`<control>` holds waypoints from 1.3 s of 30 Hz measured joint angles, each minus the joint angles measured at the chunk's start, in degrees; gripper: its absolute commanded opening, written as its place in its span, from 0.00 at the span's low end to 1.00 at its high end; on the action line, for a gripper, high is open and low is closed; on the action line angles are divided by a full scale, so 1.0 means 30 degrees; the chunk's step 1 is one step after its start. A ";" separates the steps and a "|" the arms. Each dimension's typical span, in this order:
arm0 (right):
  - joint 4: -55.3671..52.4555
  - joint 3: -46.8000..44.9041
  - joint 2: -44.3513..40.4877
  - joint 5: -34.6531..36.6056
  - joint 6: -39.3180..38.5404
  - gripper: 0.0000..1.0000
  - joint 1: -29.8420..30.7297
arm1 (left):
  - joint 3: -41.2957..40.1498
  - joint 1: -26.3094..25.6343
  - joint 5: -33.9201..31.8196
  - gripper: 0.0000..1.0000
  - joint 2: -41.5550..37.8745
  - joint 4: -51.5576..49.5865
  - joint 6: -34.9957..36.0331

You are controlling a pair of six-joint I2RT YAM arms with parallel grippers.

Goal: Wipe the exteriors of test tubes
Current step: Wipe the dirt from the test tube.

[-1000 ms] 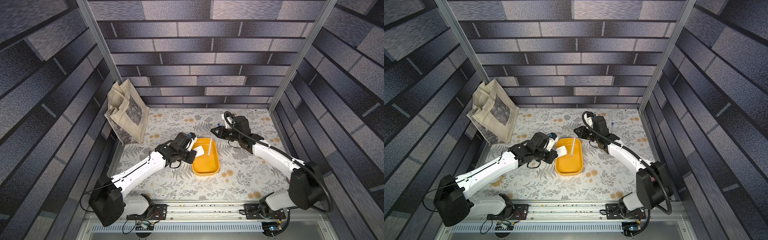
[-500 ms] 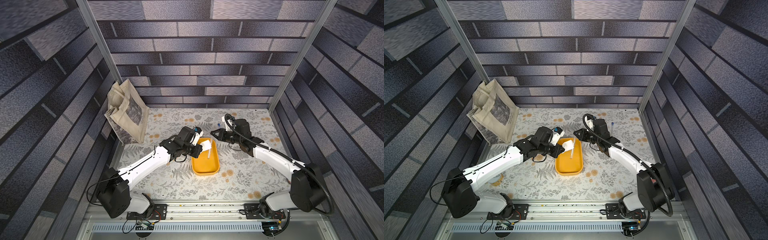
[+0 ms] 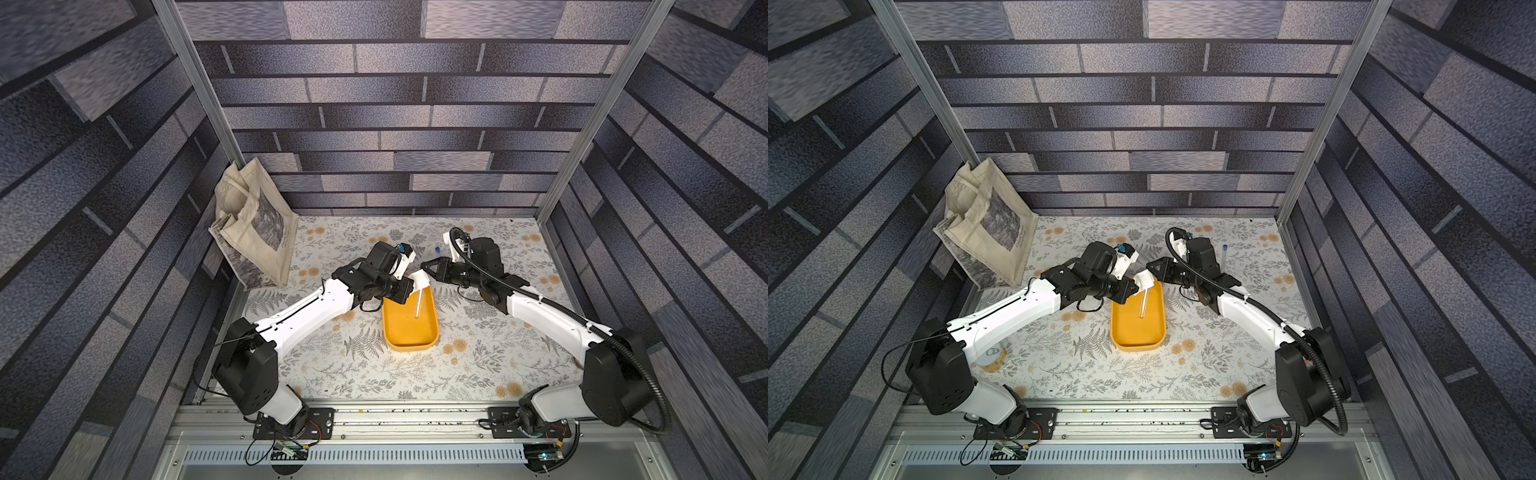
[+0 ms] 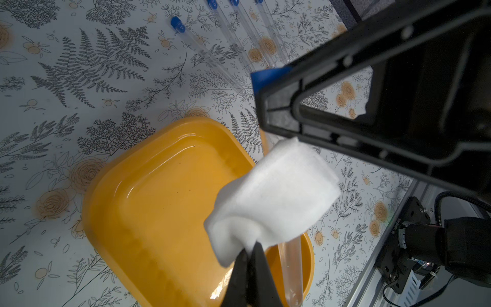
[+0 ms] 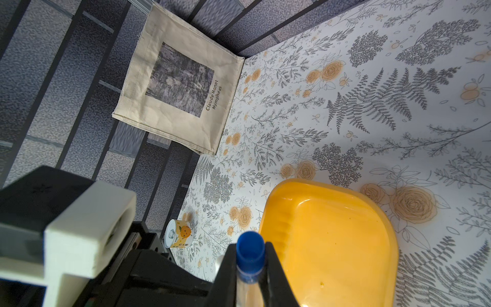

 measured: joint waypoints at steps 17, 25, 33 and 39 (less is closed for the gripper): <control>-0.0146 0.0882 0.0066 0.0219 -0.0503 0.12 0.0000 | -0.2987 -0.1049 0.0066 0.00 -0.0874 -0.0576 0.0831; -0.0153 0.0969 0.0321 0.0270 -0.0495 0.12 0.0000 | -0.3869 -0.1348 -0.0036 0.00 -0.2084 -0.0488 0.0925; -0.0153 0.0969 0.0401 0.0248 -0.0495 0.12 0.0000 | -0.2550 -0.0714 -0.0168 0.00 -0.1333 -0.0488 0.1355; -0.0153 0.0969 0.0444 0.0197 -0.0488 0.12 0.0000 | -0.0452 0.0000 -0.0379 0.00 0.0036 -0.0510 0.1865</control>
